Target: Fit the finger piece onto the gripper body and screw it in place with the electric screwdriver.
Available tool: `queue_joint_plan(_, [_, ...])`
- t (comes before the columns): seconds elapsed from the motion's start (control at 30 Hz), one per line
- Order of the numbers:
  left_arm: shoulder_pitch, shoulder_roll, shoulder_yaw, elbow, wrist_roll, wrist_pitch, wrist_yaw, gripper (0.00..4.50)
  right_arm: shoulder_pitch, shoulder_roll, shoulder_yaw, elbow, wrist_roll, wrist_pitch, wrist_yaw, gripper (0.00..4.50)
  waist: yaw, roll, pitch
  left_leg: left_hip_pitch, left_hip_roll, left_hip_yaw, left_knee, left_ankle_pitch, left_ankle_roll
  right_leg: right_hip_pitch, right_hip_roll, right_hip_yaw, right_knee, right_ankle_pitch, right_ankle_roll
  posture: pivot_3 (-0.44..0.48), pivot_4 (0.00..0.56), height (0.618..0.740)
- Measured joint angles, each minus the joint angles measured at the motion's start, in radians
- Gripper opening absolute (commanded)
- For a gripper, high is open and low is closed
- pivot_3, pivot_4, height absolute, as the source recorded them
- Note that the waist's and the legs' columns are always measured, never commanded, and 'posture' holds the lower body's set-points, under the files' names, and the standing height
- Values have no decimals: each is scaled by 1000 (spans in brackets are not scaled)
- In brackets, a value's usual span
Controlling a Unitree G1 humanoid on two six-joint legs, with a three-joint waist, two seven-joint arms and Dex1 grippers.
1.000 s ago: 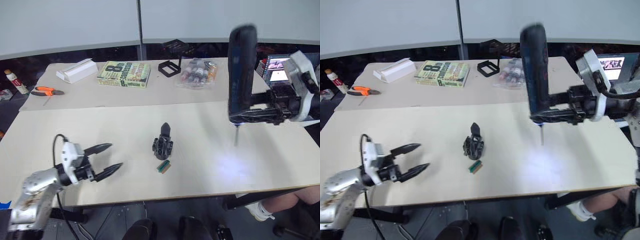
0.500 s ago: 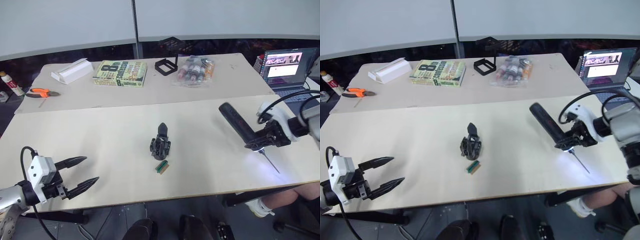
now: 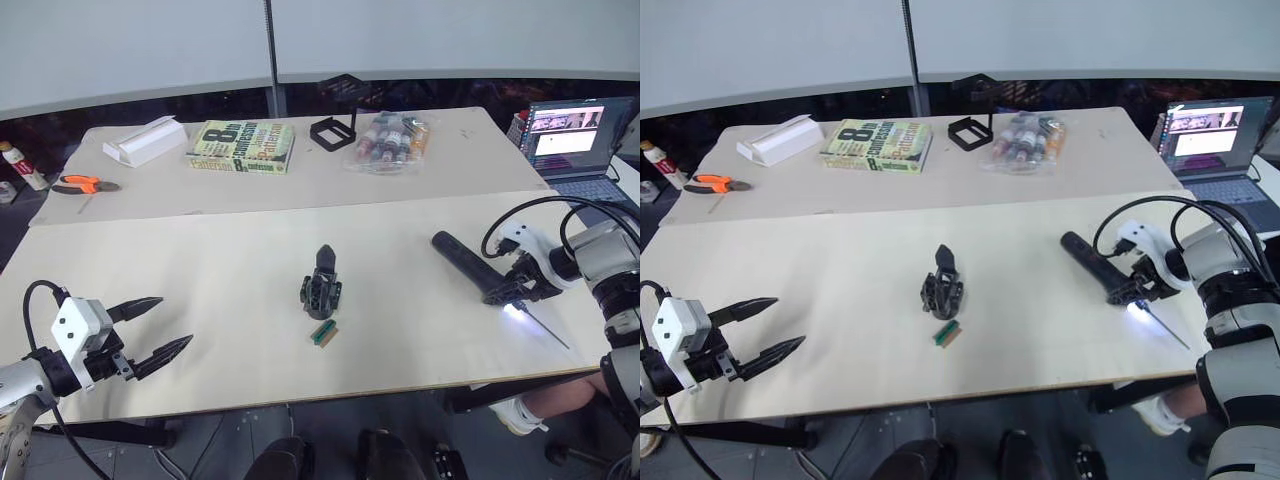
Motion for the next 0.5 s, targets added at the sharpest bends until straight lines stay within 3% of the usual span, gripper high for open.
queue_joint_plan(0.1, [-5, 14, 10, 15, 1, -3, -13, 4500, 31, -73, -71, -43, 34, -100, 57, 4458, 4, 1, 0, -1, 1, 0, 0, 0, 0, -2, 1, -1, 1, 0, 0, 0, 150, 740])
queue_joint_plan(0.2, [4, 30, 27, 32, 2, -6, -35, 4500, 175, -142, -232, -165, 197, -323, 185, 4458, 5, 0, 0, 0, 2, -1, -1, 0, 0, -1, 2, -1, 0, 0, 0, 0, 150, 740])
queue_joint_plan(0.33, [27, 49, 72, 58, 3, -19, -68, 4500, 429, -112, -450, -390, 448, -512, 229, 4458, -3, 0, 0, 2, 2, 1, -1, 1, 1, 0, 2, 0, 3, 0, 0, 0, 150, 740])
queue_joint_plan(0.43, [41, 51, 97, 71, 2, -19, -79, 4500, 610, -84, -491, -547, 556, -637, 231, 4458, -3, 0, 0, 4, 2, 1, -1, 1, 1, 2, 2, 0, 4, 0, 0, 0, 150, 740])
queue_joint_plan(0.5, [41, 51, 103, 77, 1, -15, -79, 4500, 645, -58, -497, -584, 578, -668, 231, 4458, -3, 0, 0, 5, 2, 1, -1, 1, 1, 2, 2, 1, 4, 0, 0, 0, 150, 740])
